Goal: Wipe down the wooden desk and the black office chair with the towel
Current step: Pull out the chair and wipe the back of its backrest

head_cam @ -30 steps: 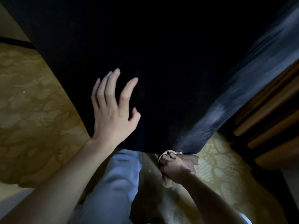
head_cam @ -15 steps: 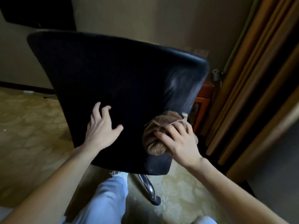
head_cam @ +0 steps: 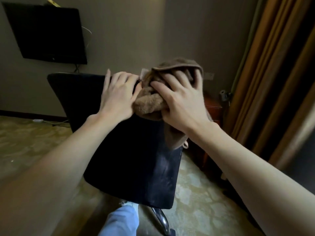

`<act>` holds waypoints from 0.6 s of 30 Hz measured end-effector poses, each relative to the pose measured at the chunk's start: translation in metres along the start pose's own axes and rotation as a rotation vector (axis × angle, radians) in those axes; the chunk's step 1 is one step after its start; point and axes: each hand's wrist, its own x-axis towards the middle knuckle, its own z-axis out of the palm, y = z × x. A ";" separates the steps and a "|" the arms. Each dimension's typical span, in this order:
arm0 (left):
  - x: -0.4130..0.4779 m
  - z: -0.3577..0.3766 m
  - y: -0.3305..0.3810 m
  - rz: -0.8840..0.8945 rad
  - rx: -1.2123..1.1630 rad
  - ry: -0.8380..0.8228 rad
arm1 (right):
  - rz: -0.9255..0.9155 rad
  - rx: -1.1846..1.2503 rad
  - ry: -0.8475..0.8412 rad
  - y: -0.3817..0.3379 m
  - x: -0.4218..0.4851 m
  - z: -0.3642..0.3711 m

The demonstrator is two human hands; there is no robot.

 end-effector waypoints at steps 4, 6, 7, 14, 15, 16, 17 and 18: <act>0.002 0.008 -0.005 -0.051 -0.082 0.062 | 0.020 0.105 0.078 -0.007 -0.015 0.037; 0.000 0.011 -0.006 -0.052 -0.093 0.073 | -0.003 0.101 0.195 -0.010 -0.025 0.055; 0.001 0.013 -0.005 -0.050 -0.098 0.073 | -0.018 0.097 0.216 -0.009 -0.031 0.063; 0.007 0.015 -0.002 -0.016 -0.168 0.068 | -0.185 0.083 -0.194 -0.010 -0.120 0.109; 0.006 0.015 -0.001 -0.007 -0.159 0.072 | -0.178 0.095 -0.203 -0.011 -0.122 0.107; 0.005 0.015 0.000 -0.005 -0.150 0.073 | -0.176 0.108 -0.186 -0.010 -0.120 0.103; 0.003 0.015 0.001 -0.007 -0.139 0.073 | -0.178 0.124 -0.134 -0.008 -0.115 0.095; 0.001 0.016 0.002 -0.010 -0.123 0.071 | -0.177 0.146 -0.049 -0.006 -0.108 0.085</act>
